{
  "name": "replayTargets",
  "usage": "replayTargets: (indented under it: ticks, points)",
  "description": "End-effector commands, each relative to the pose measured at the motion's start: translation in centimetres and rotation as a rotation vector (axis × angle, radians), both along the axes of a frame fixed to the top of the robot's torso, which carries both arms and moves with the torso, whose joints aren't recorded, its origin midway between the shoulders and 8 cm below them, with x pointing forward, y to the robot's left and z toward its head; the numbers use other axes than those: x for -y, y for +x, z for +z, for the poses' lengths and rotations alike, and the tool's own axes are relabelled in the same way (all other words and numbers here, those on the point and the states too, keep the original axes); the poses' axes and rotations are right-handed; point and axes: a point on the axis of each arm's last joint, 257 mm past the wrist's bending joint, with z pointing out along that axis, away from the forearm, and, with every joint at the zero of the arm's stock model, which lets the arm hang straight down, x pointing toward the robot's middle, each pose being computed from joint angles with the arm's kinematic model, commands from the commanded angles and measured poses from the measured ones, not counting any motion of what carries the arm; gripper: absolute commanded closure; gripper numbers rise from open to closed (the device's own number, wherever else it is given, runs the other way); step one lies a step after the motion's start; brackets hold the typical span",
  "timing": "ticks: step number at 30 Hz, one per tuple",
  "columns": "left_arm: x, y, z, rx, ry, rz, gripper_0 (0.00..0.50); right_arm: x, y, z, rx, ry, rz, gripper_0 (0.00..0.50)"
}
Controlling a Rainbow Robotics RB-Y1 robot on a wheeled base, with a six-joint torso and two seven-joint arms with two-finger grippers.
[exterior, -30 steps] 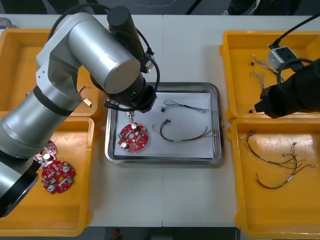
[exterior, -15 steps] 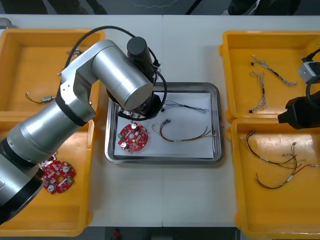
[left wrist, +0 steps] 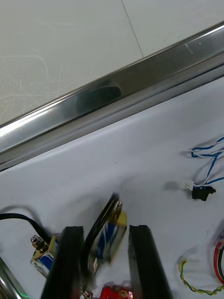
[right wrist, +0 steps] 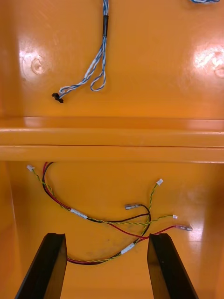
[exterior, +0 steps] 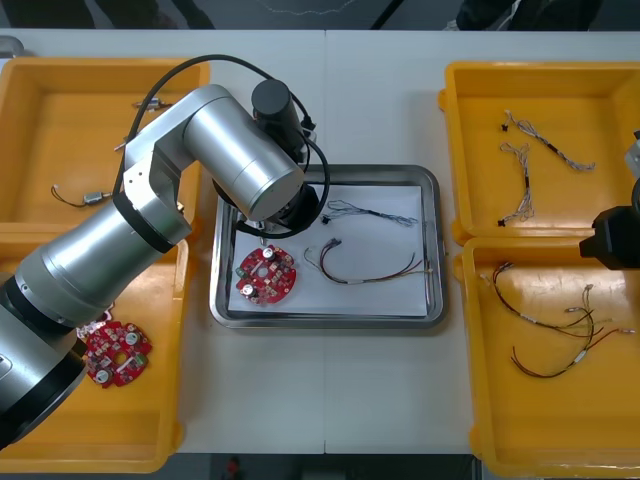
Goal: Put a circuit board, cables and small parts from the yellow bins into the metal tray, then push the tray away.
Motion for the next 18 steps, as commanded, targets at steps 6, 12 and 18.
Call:
replayTargets:
  ticks: [6, 12, 18]
  points:
    - [1.7, 0.3, 1.9, 0.033, -0.079, 0.074, 0.000, 2.6, -0.8, 1.3, 0.024, -0.033, -0.074, 0.000]
    - [0.5, -1.4, 6.1, 0.000, -0.115, 0.111, 0.000, 2.6, -0.8, 1.3, 0.025, -0.026, -0.078, 0.000]
    - [-2.9, -3.6, 10.7, -0.030, -0.142, 0.150, 0.000, 2.4, -0.9, 1.4, 0.022, -0.021, -0.072, 0.000]
